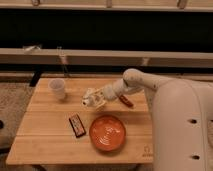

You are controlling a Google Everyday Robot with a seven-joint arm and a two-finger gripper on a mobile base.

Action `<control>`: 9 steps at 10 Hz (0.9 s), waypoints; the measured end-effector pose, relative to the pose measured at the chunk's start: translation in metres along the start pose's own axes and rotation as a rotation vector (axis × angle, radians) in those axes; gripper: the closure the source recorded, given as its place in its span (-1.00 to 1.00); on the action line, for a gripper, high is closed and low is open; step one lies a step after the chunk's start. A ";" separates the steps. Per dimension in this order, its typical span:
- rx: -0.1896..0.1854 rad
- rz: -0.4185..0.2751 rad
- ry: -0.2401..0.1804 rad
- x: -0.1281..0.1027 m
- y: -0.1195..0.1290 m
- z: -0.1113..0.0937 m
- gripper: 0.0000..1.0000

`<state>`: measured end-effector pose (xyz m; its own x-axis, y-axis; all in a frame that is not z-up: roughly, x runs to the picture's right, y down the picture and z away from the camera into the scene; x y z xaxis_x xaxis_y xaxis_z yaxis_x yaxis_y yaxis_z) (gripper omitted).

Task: Stand the bottle upright

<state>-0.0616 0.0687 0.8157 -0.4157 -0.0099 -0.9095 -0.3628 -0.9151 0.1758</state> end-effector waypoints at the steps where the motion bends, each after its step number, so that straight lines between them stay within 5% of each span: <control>1: -0.008 0.012 -0.001 -0.002 -0.001 0.000 0.63; 9: -0.098 0.138 0.013 -0.020 -0.005 -0.013 0.63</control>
<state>-0.0407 0.0681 0.8280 -0.4446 -0.1430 -0.8842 -0.2196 -0.9396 0.2624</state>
